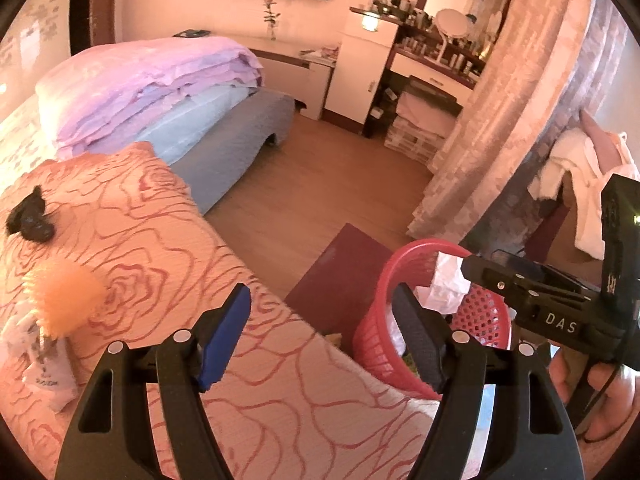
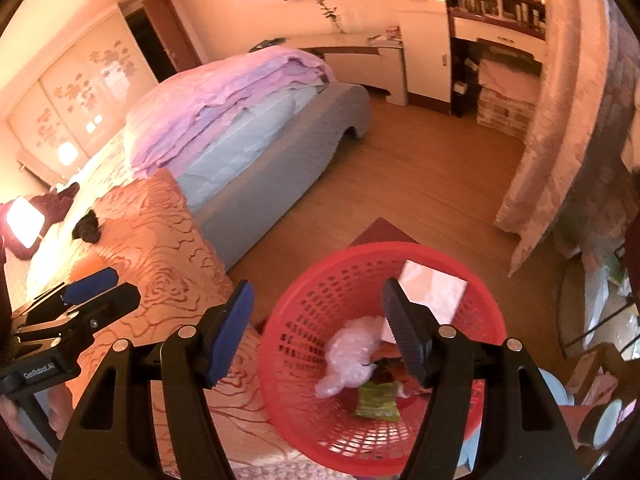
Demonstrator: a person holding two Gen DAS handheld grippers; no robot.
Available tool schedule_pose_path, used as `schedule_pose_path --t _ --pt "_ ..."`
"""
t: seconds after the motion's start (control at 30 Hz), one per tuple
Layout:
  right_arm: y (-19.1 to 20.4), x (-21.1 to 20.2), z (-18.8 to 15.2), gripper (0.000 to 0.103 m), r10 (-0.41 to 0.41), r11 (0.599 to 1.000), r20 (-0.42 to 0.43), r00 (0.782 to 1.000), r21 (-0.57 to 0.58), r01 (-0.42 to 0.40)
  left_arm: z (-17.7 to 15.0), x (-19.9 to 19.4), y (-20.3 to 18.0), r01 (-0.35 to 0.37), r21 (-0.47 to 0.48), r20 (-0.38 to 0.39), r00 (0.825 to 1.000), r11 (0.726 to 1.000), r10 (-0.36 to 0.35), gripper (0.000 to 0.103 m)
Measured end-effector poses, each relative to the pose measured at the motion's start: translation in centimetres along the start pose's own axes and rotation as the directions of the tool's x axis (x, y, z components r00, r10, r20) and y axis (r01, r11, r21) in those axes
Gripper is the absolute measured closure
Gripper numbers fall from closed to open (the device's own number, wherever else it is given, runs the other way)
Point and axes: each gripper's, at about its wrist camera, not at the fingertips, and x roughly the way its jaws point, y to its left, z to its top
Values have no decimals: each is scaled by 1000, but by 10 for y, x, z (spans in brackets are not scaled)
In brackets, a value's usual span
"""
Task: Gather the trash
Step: 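Move both open tools back over the trash on the bed, then grasp the white printed plastic bag with the left tool while the right tool grasps the yellow foam sleeve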
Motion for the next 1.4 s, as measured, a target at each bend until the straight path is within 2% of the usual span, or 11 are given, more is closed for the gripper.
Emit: schedule_pose_path --t 0.1,0.33,0.5,0.67,0.83,0.97,1.23,1.3,1.37,1.4 --pt "16 2 1 35 10 999 3 1000 -32 -10 -3 -10 14 -29 -20 14 999 999 29 33" --pt "56 14 1 34 68 992 -26 997 -104 -70 -13 -38 62 -107 -116 35 993 988 112 33" --pt "87 22 -1 33 116 980 -55 992 -156 -124 -29 -63 104 -182 -189 40 980 965 193 32" --pt "117 31 -4 32 156 963 -90 984 -207 -171 -44 -77 138 -227 -273 20 970 935 242 32" --pt "133 34 -7 33 182 953 -107 977 -226 -202 -57 -80 161 -234 -323 -2 969 917 246 32" --pt "138 35 -10 32 183 950 -120 976 -233 -206 -58 -69 173 -214 -357 -26 975 909 220 32" --pt "140 37 -11 33 168 954 -121 978 -228 -192 -55 -48 176 -212 -356 -60 977 910 204 32" --pt "140 38 -11 33 166 955 -121 979 -229 -190 -55 -47 175 -216 -349 -54 976 912 211 36" --pt "142 39 -11 33 165 954 -123 979 -232 -190 -54 -47 175 -224 -341 -54 974 913 219 50" --pt "140 38 -11 33 167 954 -123 978 -232 -192 -54 -48 176 -227 -339 -51 974 913 223 52"
